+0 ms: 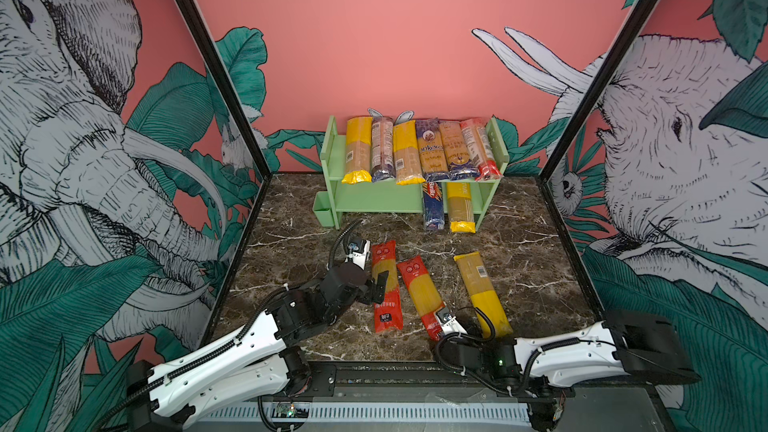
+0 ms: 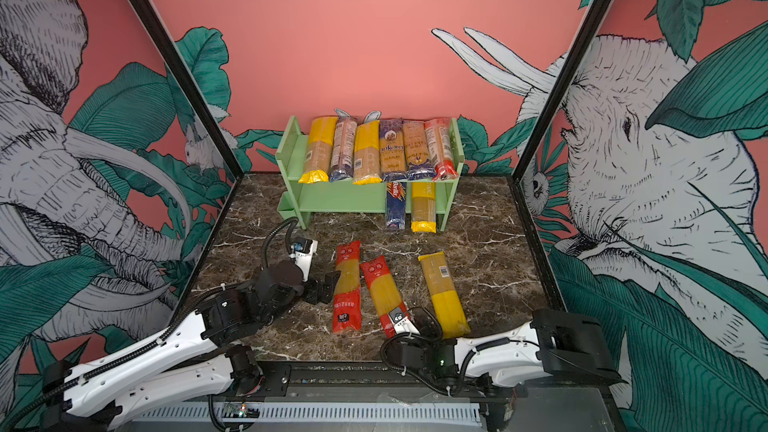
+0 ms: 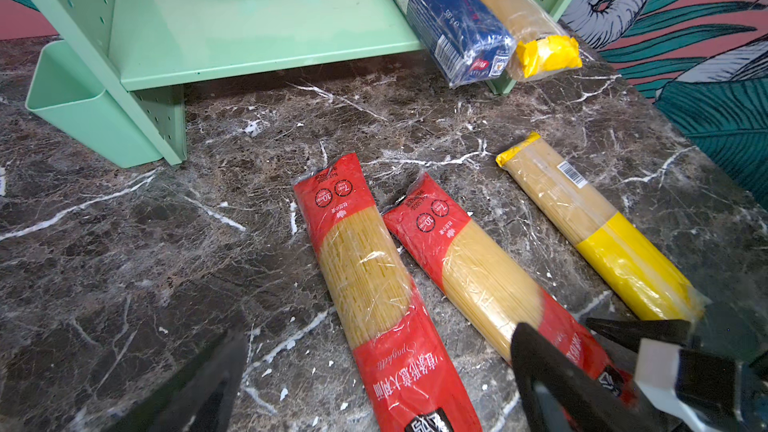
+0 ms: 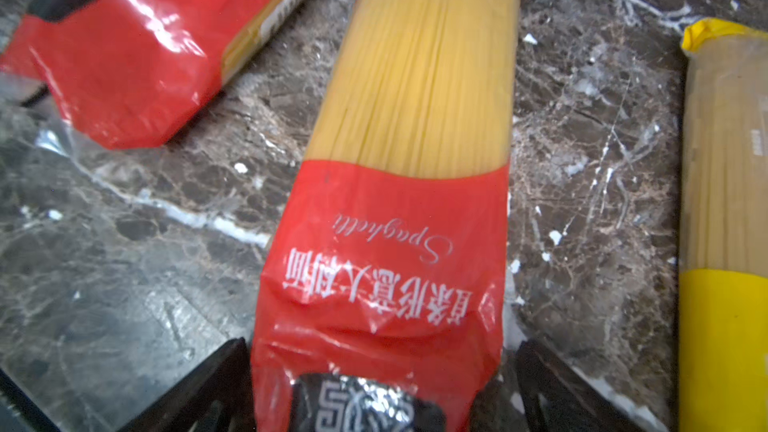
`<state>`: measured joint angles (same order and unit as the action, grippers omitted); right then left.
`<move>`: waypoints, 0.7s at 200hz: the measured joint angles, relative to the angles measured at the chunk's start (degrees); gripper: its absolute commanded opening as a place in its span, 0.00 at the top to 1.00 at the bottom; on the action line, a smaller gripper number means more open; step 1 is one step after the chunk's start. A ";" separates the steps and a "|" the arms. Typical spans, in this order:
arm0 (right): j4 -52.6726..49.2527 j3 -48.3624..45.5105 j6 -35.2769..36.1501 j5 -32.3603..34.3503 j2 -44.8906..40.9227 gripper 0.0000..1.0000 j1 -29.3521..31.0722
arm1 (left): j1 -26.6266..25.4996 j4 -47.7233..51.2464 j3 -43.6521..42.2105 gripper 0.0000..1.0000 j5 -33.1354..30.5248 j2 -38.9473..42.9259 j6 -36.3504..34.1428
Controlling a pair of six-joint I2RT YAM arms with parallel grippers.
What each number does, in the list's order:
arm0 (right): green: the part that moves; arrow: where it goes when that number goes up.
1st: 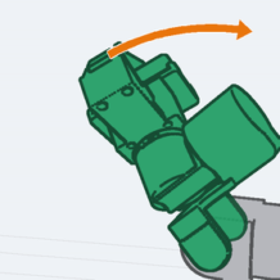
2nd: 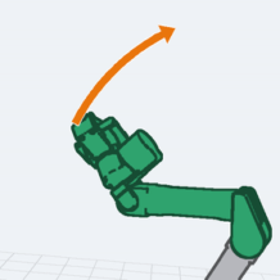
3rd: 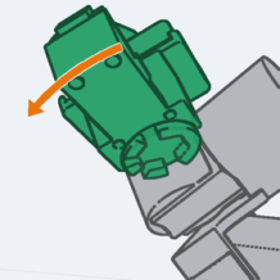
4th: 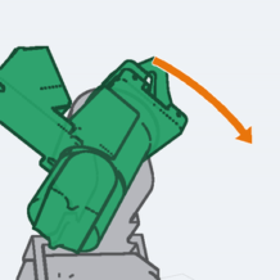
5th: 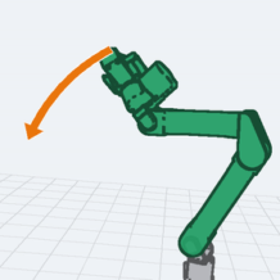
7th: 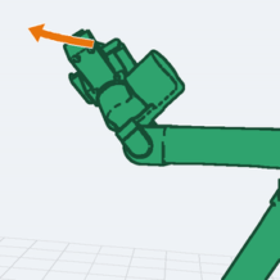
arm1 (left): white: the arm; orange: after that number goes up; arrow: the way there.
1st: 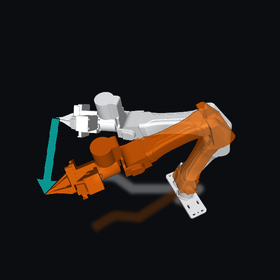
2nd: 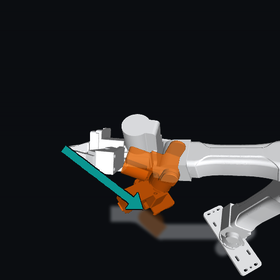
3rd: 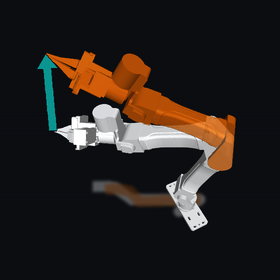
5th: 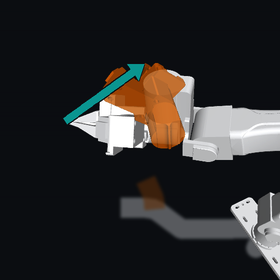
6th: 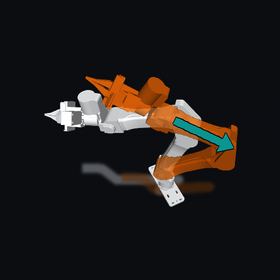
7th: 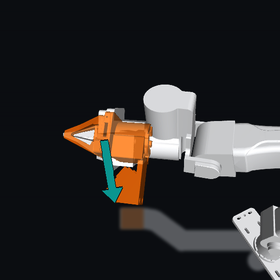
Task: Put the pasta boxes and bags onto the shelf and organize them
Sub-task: 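Grasp the red spaghetti pack nearest the right gripper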
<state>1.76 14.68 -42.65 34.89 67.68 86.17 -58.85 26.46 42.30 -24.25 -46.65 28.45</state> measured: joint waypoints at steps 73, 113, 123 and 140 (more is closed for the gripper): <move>9.57 -2.45 1.53 -0.09 2.64 0.01 -1.25 | -0.07 0.20 0.00 0.01 0.28 -2.27 0.26; 15.80 3.85 2.01 -2.16 13.90 0.06 -4.20 | -0.44 0.24 0.02 0.01 0.28 -2.49 0.28; 16.98 4.63 2.32 -2.89 15.30 0.23 -5.49 | -0.48 0.35 0.02 0.01 0.22 -2.21 0.31; 18.29 4.48 2.32 -3.58 15.67 0.61 -7.63 | -0.55 0.55 0.02 0.01 -0.02 -1.22 0.46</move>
<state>20.05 19.16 -40.34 31.31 83.35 78.54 -59.40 27.00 42.33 -24.27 -47.88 28.91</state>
